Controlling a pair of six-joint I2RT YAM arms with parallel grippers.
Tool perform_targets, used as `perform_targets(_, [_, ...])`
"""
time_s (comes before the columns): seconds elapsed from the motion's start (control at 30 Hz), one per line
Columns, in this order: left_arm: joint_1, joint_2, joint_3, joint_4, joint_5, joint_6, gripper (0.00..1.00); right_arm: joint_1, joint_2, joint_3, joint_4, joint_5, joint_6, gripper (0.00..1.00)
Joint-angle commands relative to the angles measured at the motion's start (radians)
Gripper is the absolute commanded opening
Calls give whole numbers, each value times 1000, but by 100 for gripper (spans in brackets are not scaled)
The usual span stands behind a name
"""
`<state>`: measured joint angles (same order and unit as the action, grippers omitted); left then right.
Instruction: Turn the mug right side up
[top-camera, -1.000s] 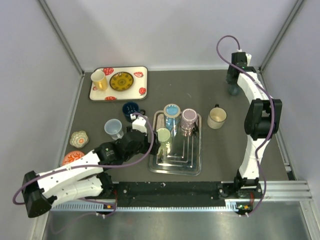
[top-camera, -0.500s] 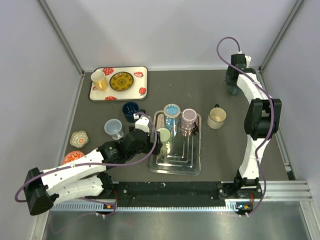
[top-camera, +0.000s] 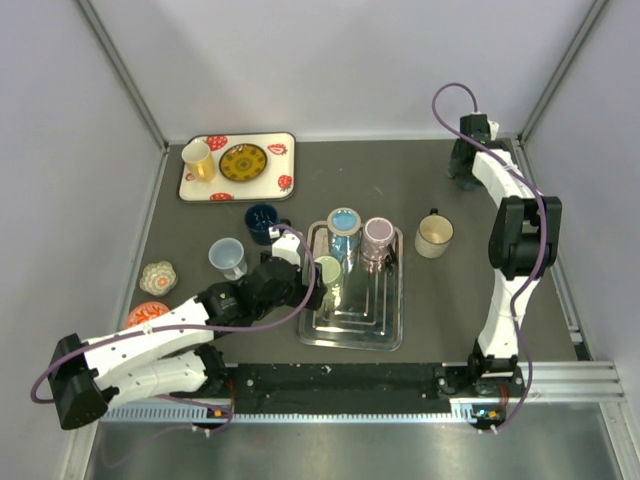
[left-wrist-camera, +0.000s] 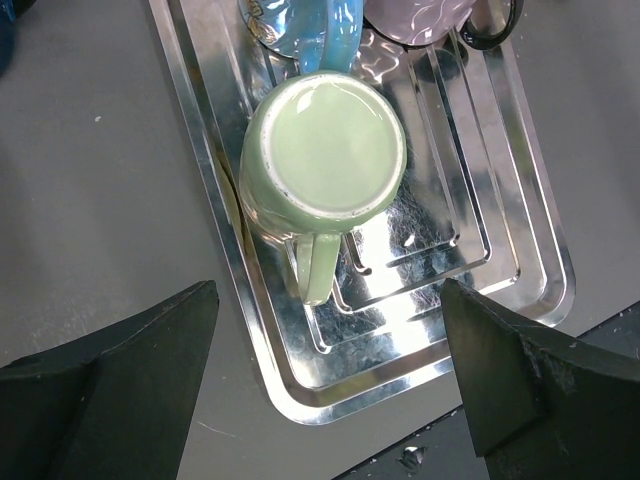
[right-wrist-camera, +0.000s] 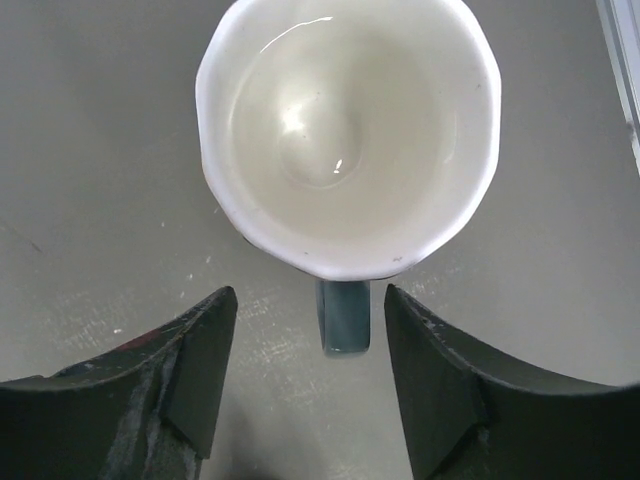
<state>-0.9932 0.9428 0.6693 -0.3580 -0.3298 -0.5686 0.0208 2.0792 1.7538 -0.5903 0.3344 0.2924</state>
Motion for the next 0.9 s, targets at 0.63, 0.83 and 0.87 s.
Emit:
perform_targets(0.63, [-2, 2, 9, 48, 6, 0, 97, -44, -45, -6, 32, 86, 22, 0])
perform_targets(0.83, [-2, -12, 10, 54, 11, -5, 97, -33, -273, -167, 84, 57, 77, 0])
perform_targets(0.87, [-2, -16, 12, 60, 8, -4, 97, -25, -310, -203, 87, 49, 86, 0])
